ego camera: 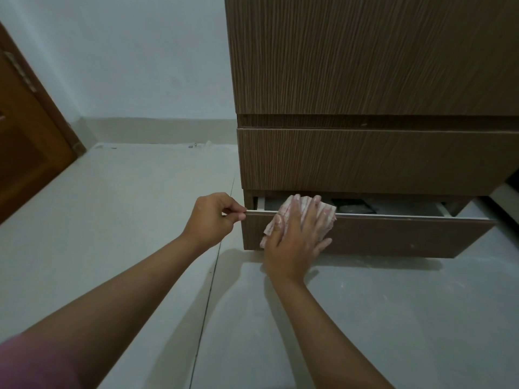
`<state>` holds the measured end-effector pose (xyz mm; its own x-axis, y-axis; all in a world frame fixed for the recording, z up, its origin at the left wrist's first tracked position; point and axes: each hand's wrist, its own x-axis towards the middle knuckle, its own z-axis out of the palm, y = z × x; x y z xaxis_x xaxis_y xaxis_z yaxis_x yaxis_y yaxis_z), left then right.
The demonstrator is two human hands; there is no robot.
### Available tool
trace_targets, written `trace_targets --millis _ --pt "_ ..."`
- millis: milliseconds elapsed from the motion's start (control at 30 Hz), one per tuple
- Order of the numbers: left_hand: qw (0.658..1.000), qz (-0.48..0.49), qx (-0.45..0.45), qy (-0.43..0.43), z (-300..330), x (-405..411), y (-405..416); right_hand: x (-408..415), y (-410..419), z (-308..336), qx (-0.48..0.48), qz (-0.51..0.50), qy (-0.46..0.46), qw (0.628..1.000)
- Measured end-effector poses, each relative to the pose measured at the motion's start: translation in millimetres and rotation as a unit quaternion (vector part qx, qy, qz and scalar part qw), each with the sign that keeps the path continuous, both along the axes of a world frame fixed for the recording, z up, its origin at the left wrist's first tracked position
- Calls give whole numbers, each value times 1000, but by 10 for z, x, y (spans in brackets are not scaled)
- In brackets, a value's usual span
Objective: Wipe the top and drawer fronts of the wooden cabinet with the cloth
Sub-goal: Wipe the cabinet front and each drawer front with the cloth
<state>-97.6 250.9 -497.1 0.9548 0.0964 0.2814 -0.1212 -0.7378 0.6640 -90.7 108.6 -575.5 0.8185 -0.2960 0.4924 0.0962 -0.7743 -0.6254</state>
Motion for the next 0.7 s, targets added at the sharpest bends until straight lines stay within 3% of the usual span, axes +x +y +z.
trace_targets --millis 700 --pt "1000 23 7 14 69 -46 -85 166 -1106 47 8 -61 -2 998"
